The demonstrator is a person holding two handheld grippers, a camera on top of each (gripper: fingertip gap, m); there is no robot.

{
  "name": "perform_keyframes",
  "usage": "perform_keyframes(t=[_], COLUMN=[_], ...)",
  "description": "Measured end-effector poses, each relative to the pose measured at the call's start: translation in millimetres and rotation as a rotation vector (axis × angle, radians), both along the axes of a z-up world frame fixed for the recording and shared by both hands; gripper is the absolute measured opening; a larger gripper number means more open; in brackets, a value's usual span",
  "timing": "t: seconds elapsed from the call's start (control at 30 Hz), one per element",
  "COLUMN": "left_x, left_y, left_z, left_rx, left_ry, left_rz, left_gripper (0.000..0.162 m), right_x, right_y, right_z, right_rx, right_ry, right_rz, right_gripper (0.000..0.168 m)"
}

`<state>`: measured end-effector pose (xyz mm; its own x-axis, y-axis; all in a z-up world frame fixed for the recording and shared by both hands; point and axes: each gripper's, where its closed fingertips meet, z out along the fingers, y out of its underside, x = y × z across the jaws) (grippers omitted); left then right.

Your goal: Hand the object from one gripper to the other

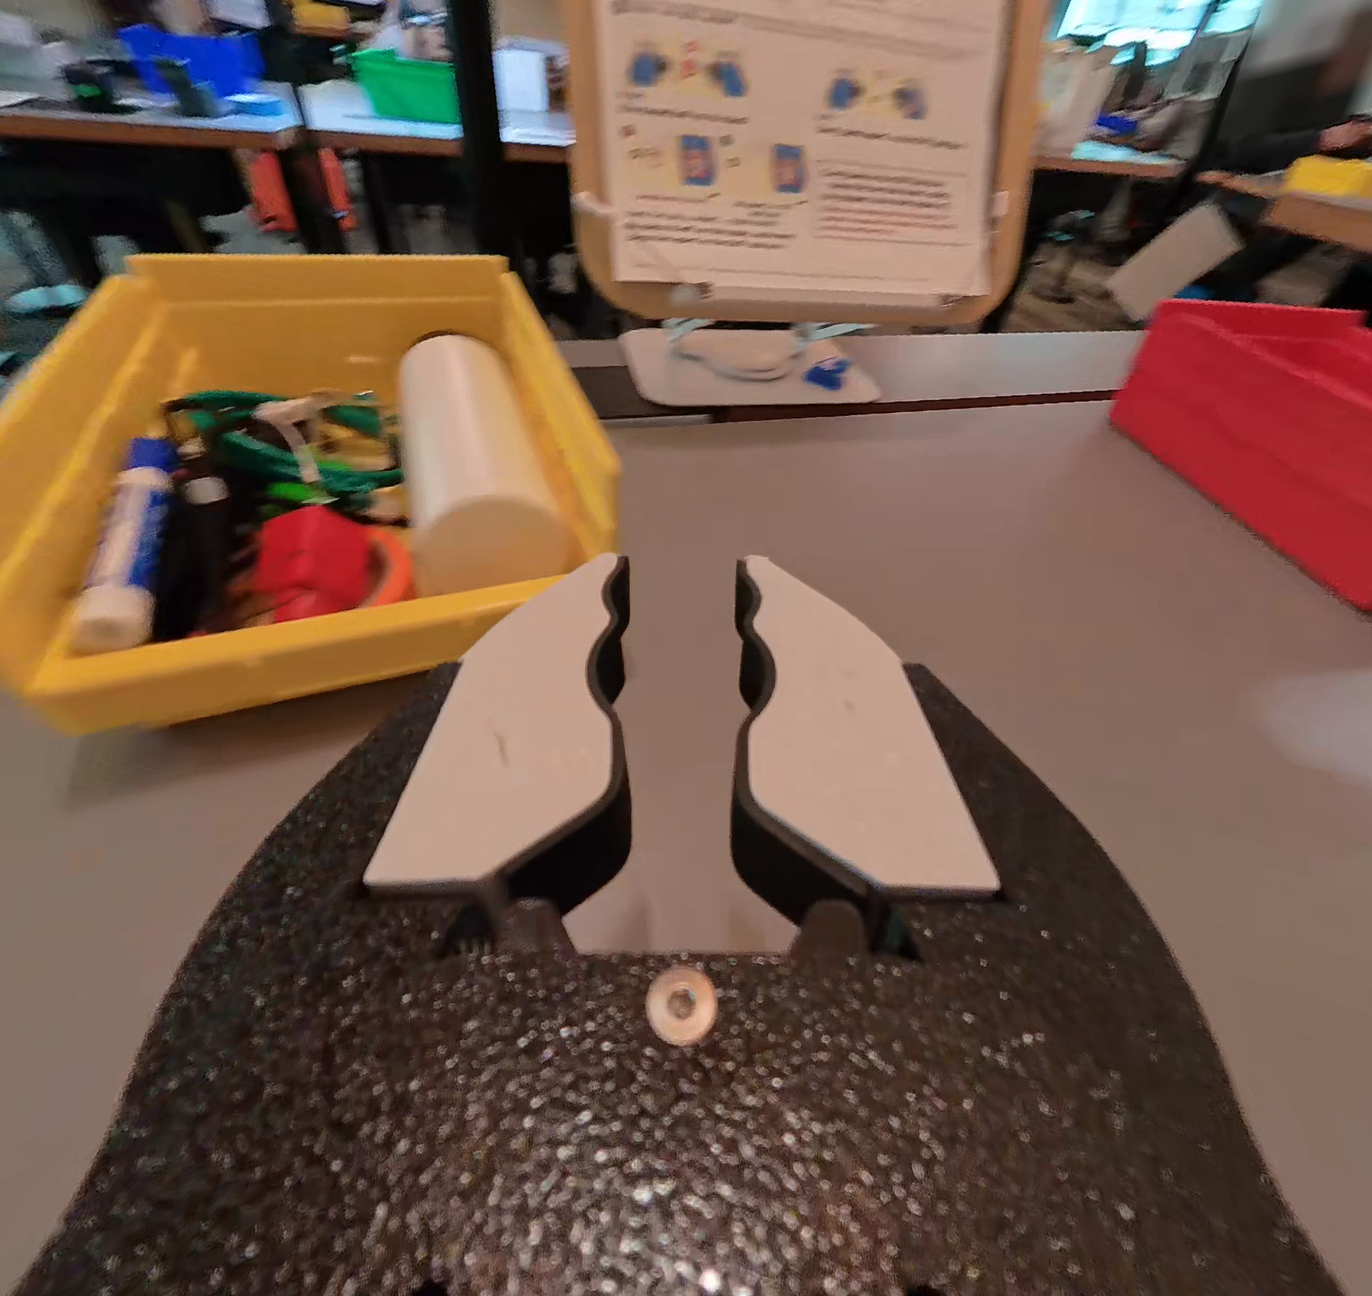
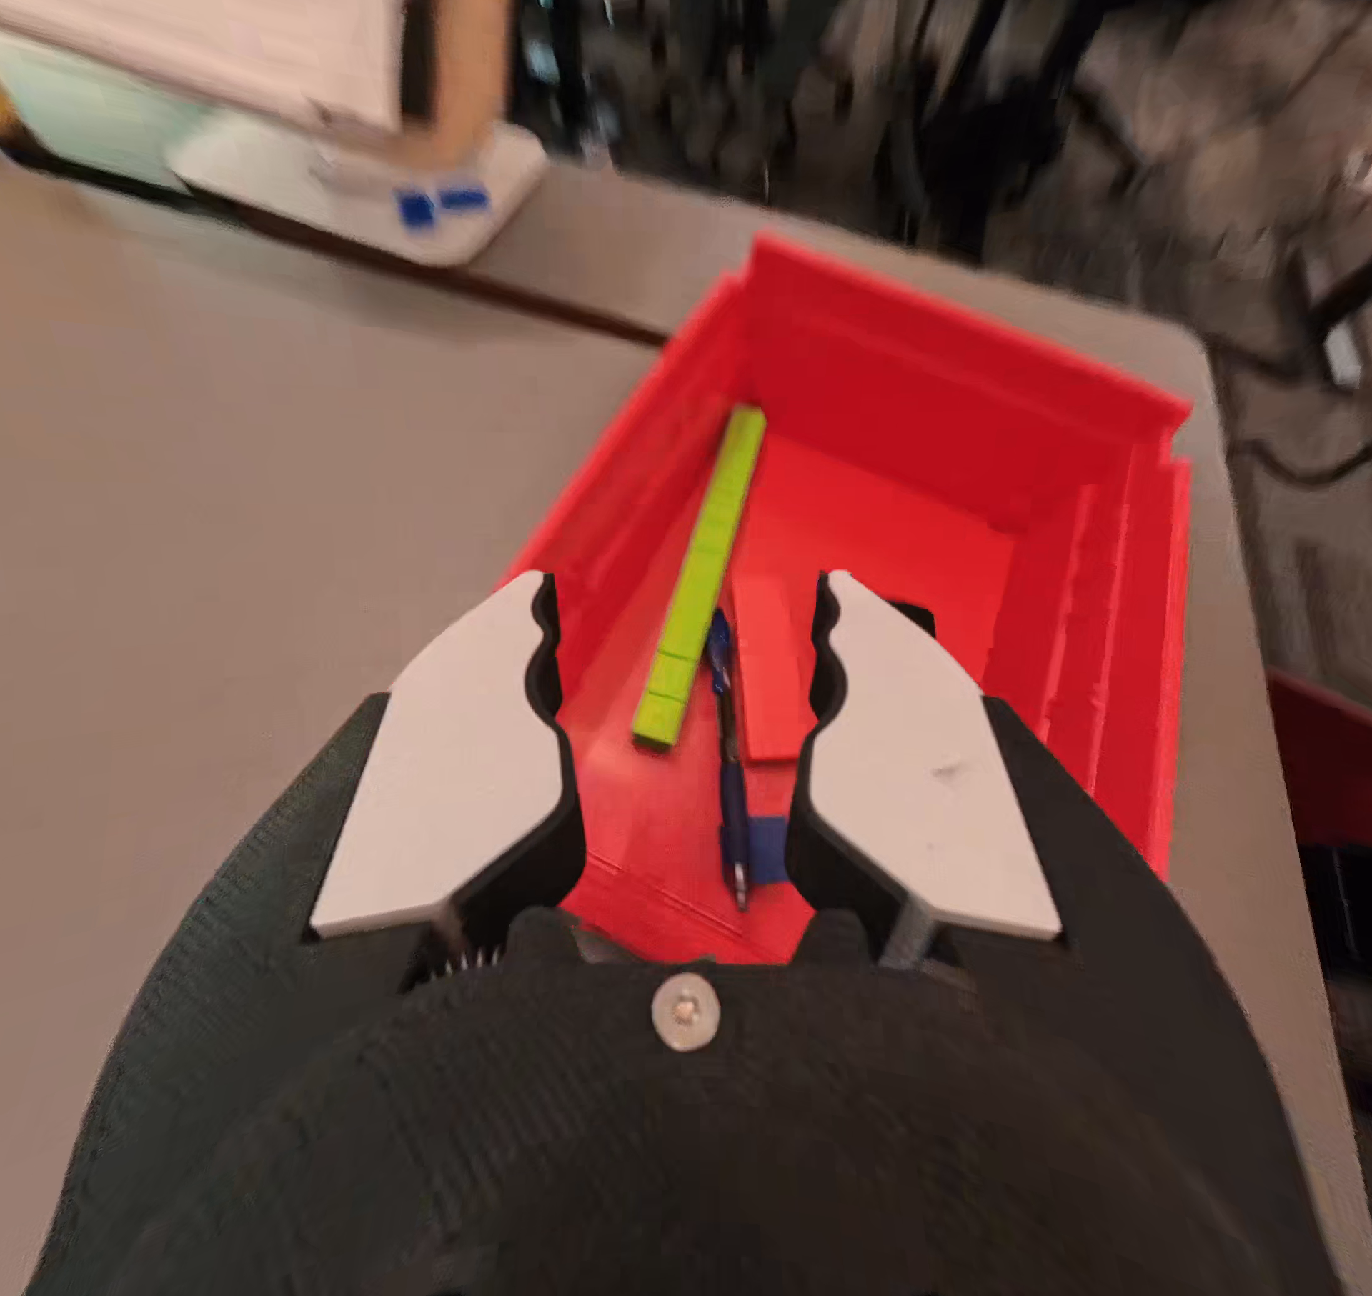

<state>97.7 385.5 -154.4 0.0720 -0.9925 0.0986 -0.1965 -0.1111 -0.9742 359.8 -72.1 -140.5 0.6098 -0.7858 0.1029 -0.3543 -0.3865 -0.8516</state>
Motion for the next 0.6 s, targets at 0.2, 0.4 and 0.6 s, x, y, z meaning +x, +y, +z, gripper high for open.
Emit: perform_keyframes(t=[0.2,0.4,0.6], left_x=[-5,-5,7], left_y=[100,178,193], left_z=[-14,-27,-57], left_rx=[0.206,0.257,0.013], left_ry=[0.336,0.716,0.837], left_rz=[0.196,0.292,0.328], left_gripper=[0.033,0.042,0.040], right_x=[-61,-71,-82], right_y=[53,77,88], right_z=[22,3,11], right_rx=[0.071,0.021,0.039], right_ry=[-0.188,-0.165,-0.190], right_rz=[0.229,0.309,0.368], right_gripper=[0.065,0.065,0.066])
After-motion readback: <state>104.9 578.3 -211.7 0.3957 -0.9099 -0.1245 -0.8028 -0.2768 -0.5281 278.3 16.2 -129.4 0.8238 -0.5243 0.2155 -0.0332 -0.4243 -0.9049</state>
